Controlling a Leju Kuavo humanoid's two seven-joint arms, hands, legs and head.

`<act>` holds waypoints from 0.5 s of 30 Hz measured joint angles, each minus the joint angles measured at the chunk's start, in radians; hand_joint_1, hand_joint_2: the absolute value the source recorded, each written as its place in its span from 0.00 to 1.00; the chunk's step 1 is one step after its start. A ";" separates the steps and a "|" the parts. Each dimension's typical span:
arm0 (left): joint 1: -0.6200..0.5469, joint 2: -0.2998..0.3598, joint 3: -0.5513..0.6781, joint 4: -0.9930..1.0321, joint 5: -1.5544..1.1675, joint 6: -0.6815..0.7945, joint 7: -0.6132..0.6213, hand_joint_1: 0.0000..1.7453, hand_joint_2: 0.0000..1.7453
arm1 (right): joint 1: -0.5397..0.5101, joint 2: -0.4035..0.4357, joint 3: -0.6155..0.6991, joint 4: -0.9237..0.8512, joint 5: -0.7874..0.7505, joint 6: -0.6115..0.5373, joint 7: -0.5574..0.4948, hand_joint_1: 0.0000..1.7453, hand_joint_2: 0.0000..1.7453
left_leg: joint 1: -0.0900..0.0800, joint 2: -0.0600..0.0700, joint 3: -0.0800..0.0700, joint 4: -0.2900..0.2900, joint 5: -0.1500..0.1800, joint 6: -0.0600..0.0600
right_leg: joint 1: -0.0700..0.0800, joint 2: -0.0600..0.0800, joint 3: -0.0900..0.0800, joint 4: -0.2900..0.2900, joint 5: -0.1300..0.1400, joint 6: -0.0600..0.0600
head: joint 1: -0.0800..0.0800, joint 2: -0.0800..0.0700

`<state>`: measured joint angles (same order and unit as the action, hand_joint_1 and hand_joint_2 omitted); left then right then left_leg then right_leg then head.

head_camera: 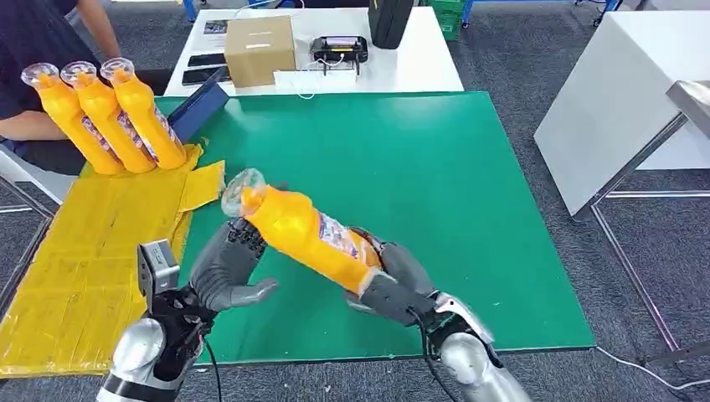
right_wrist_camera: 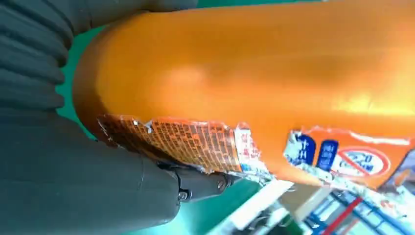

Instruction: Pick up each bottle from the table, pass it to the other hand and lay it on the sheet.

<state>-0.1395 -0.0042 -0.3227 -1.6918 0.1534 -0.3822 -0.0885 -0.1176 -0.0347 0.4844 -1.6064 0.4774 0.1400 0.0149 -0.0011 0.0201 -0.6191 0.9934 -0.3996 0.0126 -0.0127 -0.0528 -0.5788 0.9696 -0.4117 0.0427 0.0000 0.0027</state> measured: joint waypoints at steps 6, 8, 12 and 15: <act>-0.001 -0.001 -0.003 0.015 0.121 -0.019 0.039 0.00 1.00 | -0.037 -0.013 0.093 0.008 0.063 -0.008 0.013 1.00 1.00 | 0.000 0.000 0.000 0.000 0.000 0.000 | 0.000 0.000 0.000 0.000 0.000 0.000 | 0.000 0.000; -0.001 -0.001 -0.003 0.023 0.131 -0.019 0.043 0.00 1.00 | -0.048 -0.019 0.117 0.012 0.074 -0.008 0.013 1.00 1.00 | 0.000 0.000 0.000 0.000 0.000 0.000 | 0.000 0.000 0.000 0.000 0.000 0.000 | 0.000 0.000; -0.001 -0.001 -0.007 0.035 0.141 -0.023 0.047 0.00 1.00 | -0.073 -0.028 0.173 0.016 0.089 -0.004 0.012 1.00 1.00 | 0.000 0.000 -0.001 0.000 0.000 0.000 | 0.000 0.000 -0.001 0.000 0.000 0.000 | 0.000 0.000; -0.001 -0.001 -0.009 0.041 0.152 -0.026 0.047 0.00 1.00 | -0.094 -0.035 0.202 0.019 0.091 -0.003 0.013 1.00 1.00 | 0.000 0.000 -0.001 0.000 0.000 0.000 | 0.000 0.000 -0.001 0.000 0.000 0.000 | 0.000 0.000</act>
<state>-0.1404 -0.0053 -0.3319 -1.6506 0.3052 -0.4086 -0.0416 -0.2121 -0.0698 0.6867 -1.5877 0.5680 0.1373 0.0278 -0.0012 0.0200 -0.6196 0.9935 -0.3996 0.0126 -0.0128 -0.0528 -0.5794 0.9696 -0.4117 0.0427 0.0004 0.0027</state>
